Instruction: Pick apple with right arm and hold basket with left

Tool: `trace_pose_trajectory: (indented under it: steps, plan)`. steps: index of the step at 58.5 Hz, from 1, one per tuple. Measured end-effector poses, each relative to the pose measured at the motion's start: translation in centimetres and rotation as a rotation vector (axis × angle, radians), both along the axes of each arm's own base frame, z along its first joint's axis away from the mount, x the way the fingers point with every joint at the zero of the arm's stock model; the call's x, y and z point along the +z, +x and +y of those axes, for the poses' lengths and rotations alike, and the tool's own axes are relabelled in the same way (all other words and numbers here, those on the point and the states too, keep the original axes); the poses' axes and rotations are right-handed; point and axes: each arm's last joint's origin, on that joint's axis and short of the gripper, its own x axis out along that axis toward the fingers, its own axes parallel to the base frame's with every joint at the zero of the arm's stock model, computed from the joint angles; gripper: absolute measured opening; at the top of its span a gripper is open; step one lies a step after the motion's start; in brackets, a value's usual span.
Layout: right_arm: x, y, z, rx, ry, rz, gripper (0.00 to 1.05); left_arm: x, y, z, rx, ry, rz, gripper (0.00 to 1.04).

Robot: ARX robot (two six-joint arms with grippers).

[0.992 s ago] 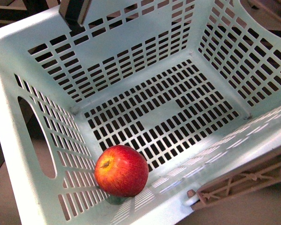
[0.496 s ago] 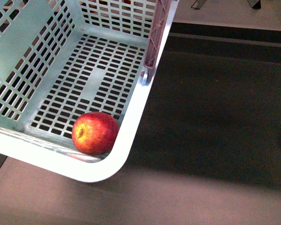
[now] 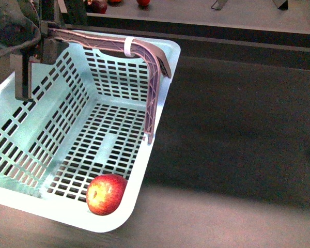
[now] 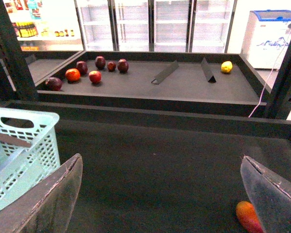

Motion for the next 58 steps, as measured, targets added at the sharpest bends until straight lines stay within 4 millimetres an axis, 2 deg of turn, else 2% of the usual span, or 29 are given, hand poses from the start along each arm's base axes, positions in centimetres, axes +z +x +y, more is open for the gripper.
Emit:
trace_pose_trajectory:
  steps: [11, 22, 29, 36, 42, 46, 53, 54, 58]
  plan:
    - [0.0, 0.0, 0.0, 0.000, 0.000, 0.000, 0.96, -1.4, -0.8, 0.2, -0.011, 0.006, 0.046, 0.06]
    - [0.0, 0.0, 0.0, 0.000, 0.000, 0.000, 0.96, -1.7, -1.7, 0.3, -0.005, 0.007, 0.049, 0.06]
    - [0.0, 0.0, 0.0, 0.000, 0.000, 0.000, 0.96, -1.7, -2.5, 0.5, 0.027, -0.022, 0.064, 0.25]
    - [0.0, 0.0, 0.0, 0.000, 0.000, 0.000, 0.96, -0.7, -3.1, 0.8, 0.060, -0.039, 0.050, 0.44]
    - [0.0, 0.0, 0.0, 0.000, 0.000, 0.000, 0.96, 1.6, -4.2, 0.9, 0.107, -0.050, 0.008, 0.66]
    - [0.0, 0.0, 0.0, 0.000, 0.000, 0.000, 0.96, 2.9, -5.2, 0.9, 0.147, -0.036, 0.008, 0.76]
    - [0.0, 0.0, 0.0, 0.000, 0.000, 0.000, 0.96, 5.7, -8.1, 0.5, 0.199, -0.025, -0.036, 0.97]
    - [0.0, 0.0, 0.0, 0.000, 0.000, 0.000, 0.96, 6.2, -8.6, 0.5, 0.203, -0.023, -0.050, 0.99]
    - [0.0, 0.0, 0.0, 0.000, 0.000, 0.000, 0.96, 7.6, -9.5, 0.3, 0.196, -0.046, -0.097, 0.97]
